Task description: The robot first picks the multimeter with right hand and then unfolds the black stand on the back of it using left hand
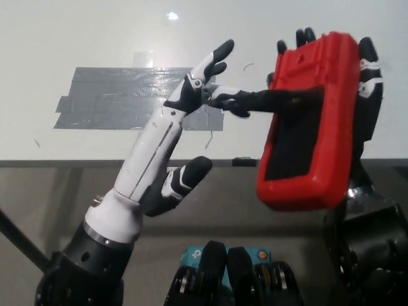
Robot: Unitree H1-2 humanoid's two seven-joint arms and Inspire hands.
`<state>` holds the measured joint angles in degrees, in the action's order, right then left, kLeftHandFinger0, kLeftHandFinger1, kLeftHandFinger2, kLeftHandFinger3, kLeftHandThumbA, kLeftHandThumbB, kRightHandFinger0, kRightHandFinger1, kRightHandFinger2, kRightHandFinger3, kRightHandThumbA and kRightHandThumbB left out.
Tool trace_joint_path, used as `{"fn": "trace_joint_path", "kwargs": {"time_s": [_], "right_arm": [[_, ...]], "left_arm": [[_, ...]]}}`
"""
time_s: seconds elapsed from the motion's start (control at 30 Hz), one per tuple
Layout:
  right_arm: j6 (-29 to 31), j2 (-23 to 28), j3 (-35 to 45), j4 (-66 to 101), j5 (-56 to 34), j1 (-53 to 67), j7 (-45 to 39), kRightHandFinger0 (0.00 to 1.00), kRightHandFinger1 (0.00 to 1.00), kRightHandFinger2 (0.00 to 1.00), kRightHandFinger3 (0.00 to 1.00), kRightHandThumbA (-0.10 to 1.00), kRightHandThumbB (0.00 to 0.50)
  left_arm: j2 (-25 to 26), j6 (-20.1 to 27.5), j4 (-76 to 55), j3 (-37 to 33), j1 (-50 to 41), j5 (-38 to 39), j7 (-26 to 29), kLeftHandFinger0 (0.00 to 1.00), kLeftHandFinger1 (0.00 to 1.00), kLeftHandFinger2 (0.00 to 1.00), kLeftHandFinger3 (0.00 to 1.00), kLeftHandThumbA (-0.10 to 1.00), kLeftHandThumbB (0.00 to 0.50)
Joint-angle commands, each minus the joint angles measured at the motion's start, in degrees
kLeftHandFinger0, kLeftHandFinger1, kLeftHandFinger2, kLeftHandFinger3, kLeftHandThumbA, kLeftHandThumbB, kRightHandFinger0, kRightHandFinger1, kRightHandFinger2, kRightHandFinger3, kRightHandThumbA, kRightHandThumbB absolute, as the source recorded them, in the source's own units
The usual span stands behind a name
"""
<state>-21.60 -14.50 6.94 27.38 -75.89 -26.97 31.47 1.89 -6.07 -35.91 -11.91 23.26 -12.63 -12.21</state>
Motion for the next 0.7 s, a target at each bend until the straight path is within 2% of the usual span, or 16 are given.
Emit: {"fn": "trace_joint_path", "kwargs": {"time_s": [0.0, 0.03, 0.1, 0.13, 0.17, 0.23, 0.33, 0.43, 0.53, 0.6, 0.67], "right_arm": [[7.1, -5.7, 1.4, 3.6, -1.6, -4.8, 5.8, 0.00, 0.04, 0.79, 1.00, -0.10, 0.105], [7.6, -6.0, 1.6, 3.8, -1.2, -5.2, 6.8, 0.00, 0.06, 0.82, 1.00, -0.10, 0.107], [8.5, -6.8, 1.9, 4.5, 0.4, -6.2, 9.7, 0.00, 0.12, 0.83, 1.00, -0.10, 0.112], [9.2, -7.0, 1.8, 4.5, 0.4, -6.6, 10.2, 0.00, 0.17, 0.83, 1.00, -0.10, 0.093], [10.0, -7.2, 1.7, 4.6, 0.5, -6.9, 11.0, 0.00, 0.24, 0.84, 1.00, -0.10, 0.090], [11.7, -7.3, 1.3, 4.7, 0.7, -7.7, 12.6, 0.00, 0.32, 0.85, 1.00, -0.10, 0.057], [12.0, -7.3, 1.1, 4.6, 1.2, -8.0, 12.9, 0.00, 0.43, 0.82, 1.00, -0.10, 0.035], [12.5, -6.8, 0.7, 4.5, 1.3, -8.2, 12.8, 0.00, 0.45, 0.79, 1.00, -0.10, 0.022], [13.2, -6.6, 0.5, 4.7, 0.1, -7.9, 13.6, 0.00, 0.41, 0.77, 1.00, -0.10, 0.026], [13.9, -6.7, 0.4, 4.7, -0.8, -7.4, 13.5, 0.00, 0.40, 0.77, 1.00, -0.10, 0.029], [14.2, -6.6, 0.3, 4.6, -0.8, -7.4, 13.6, 0.00, 0.40, 0.77, 1.00, -0.10, 0.028]], "left_arm": [[-2.4, 5.0, -1.0, -1.9, -1.8, -3.3, 2.2, 0.86, 0.75, 0.89, 1.00, 1.00, 0.308], [-2.7, 6.3, -0.8, -2.3, -2.2, -4.7, 2.5, 0.87, 0.78, 0.92, 1.00, 1.00, 0.295], [-3.2, 9.2, -0.2, -3.1, -3.2, -8.2, 3.5, 0.92, 0.87, 0.97, 1.00, 1.00, 0.288], [-3.5, 10.5, -0.1, -3.4, -3.7, -9.8, 3.9, 1.00, 0.92, 0.98, 1.00, 1.00, 0.291], [-3.7, 11.1, 0.0, -3.6, -4.0, -10.7, 4.2, 1.00, 1.00, 1.00, 1.00, 1.00, 0.298], [-4.7, 13.9, 0.6, -5.0, -5.6, -14.5, 5.5, 1.00, 1.00, 1.00, 1.00, 1.00, 0.312], [-5.4, 16.8, 0.9, -6.1, -6.8, -18.8, 6.9, 1.00, 1.00, 1.00, 1.00, 1.00, 0.314], [-5.7, 17.3, 0.6, -5.8, -7.1, -20.6, 7.2, 1.00, 1.00, 1.00, 1.00, 1.00, 0.340], [-5.3, 16.9, 0.1, -4.1, -6.3, -19.9, 7.2, 1.00, 1.00, 1.00, 1.00, 1.00, 0.326], [-4.5, 16.7, 0.0, -2.1, -5.0, -18.4, 7.4, 1.00, 1.00, 1.00, 1.00, 1.00, 0.293], [-4.5, 16.6, -0.2, -1.4, -4.7, -18.4, 7.2, 1.00, 1.00, 1.00, 1.00, 1.00, 0.293]]}}
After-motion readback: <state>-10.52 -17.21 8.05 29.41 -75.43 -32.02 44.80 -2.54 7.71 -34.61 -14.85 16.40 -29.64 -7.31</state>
